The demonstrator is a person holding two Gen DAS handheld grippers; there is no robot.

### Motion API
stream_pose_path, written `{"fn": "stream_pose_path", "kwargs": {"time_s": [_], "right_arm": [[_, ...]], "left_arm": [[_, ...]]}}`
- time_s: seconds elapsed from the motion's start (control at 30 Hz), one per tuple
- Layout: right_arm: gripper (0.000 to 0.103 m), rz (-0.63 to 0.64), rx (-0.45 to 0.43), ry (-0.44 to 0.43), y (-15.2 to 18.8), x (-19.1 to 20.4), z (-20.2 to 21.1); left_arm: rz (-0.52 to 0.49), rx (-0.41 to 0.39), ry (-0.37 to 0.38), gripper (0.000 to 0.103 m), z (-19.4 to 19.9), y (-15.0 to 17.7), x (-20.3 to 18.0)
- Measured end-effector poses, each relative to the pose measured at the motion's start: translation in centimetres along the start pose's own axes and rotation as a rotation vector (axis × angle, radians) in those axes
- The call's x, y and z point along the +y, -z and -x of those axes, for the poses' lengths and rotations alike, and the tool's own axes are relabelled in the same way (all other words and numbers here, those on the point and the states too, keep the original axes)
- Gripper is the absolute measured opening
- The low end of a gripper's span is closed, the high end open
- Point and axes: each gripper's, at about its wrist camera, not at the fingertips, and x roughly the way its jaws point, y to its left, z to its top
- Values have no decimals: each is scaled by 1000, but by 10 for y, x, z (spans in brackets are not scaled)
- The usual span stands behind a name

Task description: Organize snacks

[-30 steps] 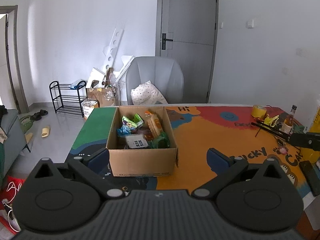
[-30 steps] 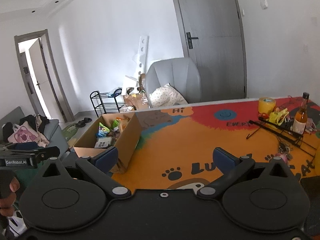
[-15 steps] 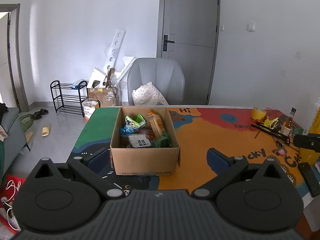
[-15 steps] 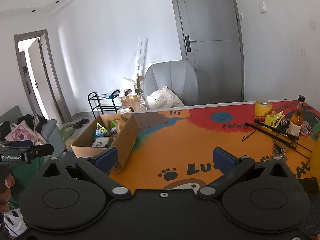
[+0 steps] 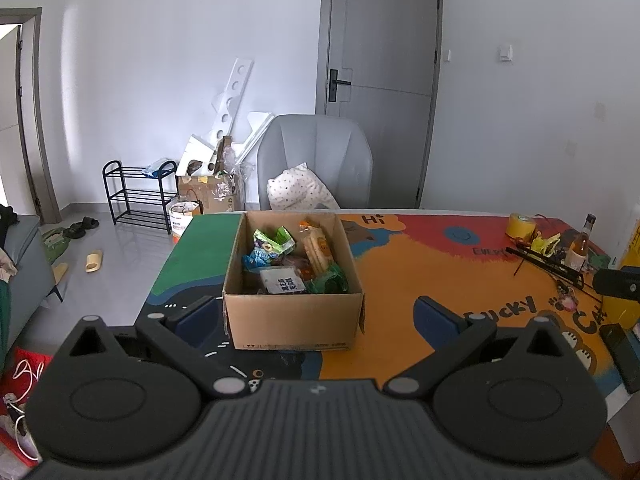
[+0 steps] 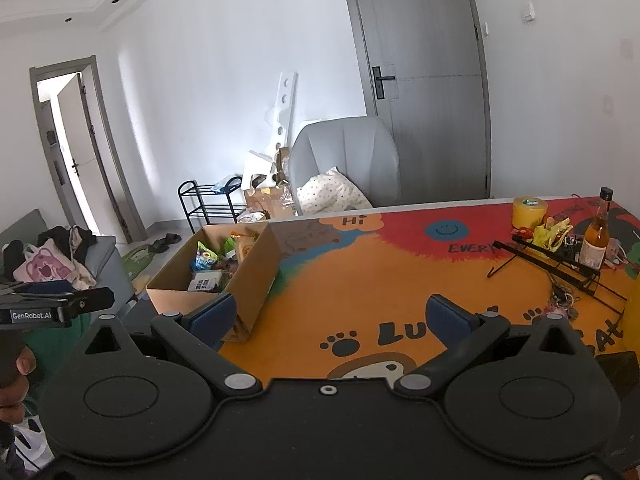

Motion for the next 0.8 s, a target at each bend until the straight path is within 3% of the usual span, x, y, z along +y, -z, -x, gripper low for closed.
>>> {"fn": "stream_pose_path", "kwargs": {"time_s": [0.8], "right_arm": [[103, -24, 43, -13, 3, 0, -6]], "left_arm": [[-1, 11, 13, 103, -8, 2, -1]]}}
